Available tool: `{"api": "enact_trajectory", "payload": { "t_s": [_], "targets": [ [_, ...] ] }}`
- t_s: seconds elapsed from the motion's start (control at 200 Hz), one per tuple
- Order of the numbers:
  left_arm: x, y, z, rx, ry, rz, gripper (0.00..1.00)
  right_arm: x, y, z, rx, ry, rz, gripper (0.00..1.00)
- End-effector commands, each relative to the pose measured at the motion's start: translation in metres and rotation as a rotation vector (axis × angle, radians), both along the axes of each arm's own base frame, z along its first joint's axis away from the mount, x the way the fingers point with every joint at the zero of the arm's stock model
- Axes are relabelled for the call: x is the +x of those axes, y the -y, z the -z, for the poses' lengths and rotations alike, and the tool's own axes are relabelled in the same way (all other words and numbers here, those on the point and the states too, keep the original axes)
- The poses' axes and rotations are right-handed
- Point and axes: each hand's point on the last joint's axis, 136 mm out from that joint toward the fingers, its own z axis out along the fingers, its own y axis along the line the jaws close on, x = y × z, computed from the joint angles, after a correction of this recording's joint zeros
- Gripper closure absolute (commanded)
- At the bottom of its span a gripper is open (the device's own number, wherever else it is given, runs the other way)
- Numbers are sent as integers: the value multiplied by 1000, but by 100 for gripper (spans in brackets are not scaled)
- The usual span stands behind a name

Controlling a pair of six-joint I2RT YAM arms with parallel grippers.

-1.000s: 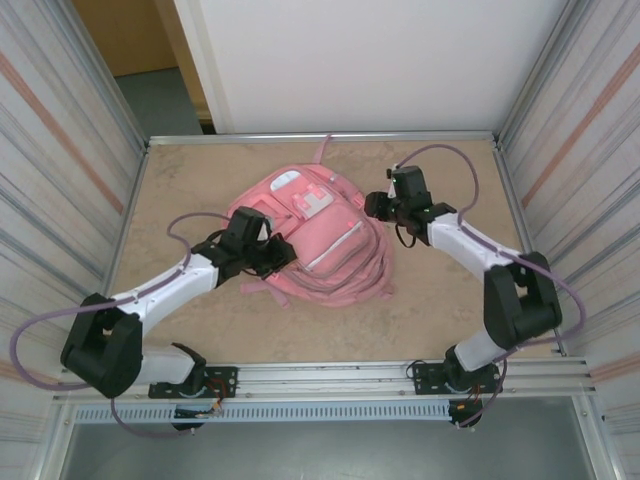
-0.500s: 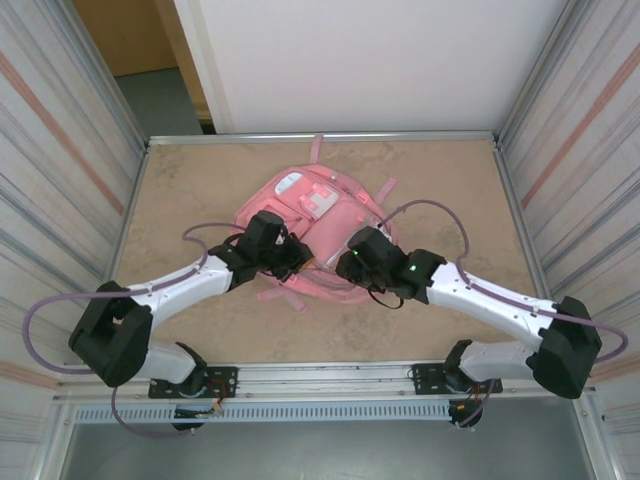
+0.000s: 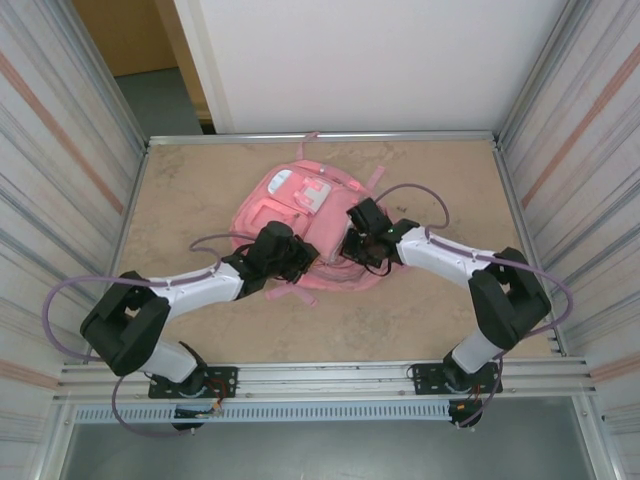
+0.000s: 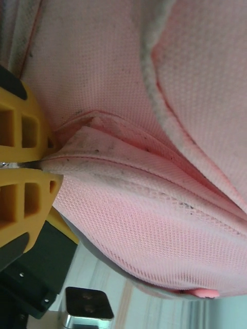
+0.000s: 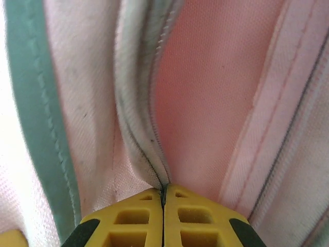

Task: Pack the student bag

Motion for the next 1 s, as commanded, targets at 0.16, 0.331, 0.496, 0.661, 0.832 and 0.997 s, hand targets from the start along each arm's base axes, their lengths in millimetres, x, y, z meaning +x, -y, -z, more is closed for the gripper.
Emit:
{"api": "enact_trajectory", "payload": {
  "t_s": [0.16,0.331,0.496,0.661,0.832,0.997],
  "targets": [
    [-13,1,12,64,-74,-52,98,52,12,-31,82,80,-6,85],
    [-4,-21,6,219,-9,-66,69,8,19,-38,-10,75,16,73],
    [9,-51,17,325,5,-36,65,-31,6,-40,-46,94,64,62],
    [19,-52,28,365,9,108,63,-49,-31,-35,-5,100,83,57],
    [27,-53,22,355,27,124,57,-45,-46,-24,15,63,136,57],
    [34,-32,12,293,40,196,56,-46,-60,-11,44,14,126,57]
  ]
}}
